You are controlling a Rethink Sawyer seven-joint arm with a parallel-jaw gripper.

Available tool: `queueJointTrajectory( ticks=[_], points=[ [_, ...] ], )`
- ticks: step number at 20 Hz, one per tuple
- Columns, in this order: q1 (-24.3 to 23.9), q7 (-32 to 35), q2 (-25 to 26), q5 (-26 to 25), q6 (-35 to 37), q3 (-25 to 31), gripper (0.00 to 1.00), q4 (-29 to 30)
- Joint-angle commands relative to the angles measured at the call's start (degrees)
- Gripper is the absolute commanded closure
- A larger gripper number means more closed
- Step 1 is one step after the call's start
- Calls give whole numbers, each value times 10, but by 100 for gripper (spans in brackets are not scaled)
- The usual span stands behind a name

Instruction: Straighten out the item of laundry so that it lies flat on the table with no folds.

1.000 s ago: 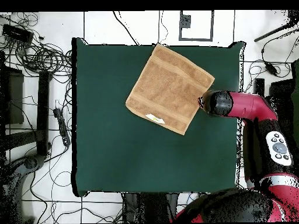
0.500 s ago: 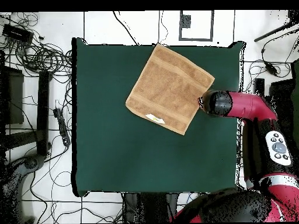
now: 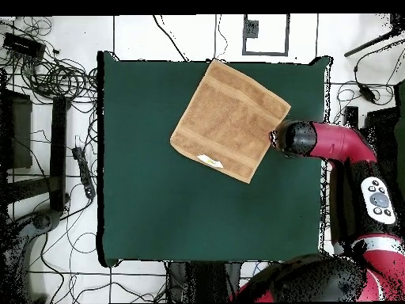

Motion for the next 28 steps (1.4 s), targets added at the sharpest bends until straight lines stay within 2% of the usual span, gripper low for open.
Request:
queueJointTrajectory(
  ticks=[1, 8, 15, 23, 28],
  points=[
    [13, -28, 11, 16, 84, 11, 0, -8],
    [24, -22, 4, 25, 111, 16, 0, -26],
    [23, -10, 14, 26, 77, 26, 0, -25],
    [41, 26, 48, 33, 71, 27, 0, -70],
    [46, 47, 59, 38, 50, 25, 0, -71]
  ],
)
